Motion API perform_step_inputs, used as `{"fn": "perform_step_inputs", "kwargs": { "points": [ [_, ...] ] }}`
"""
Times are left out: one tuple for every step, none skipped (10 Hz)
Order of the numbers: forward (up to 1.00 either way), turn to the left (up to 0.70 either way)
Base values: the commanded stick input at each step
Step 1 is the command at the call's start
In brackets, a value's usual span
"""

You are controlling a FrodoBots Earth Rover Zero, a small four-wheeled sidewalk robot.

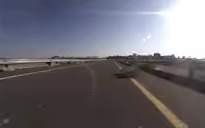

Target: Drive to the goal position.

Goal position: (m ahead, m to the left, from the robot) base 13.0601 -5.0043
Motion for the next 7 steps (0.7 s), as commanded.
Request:
{"fn": "perform_step_inputs", "kwargs": {
  "points": [
    [0.7,0.0],
    [0.7,0.0],
    [0.7,0.0],
    [0.7,0.0],
    [0.7,0.0],
    [0.7,0.0],
    [0.7,0.0]
  ]
}}
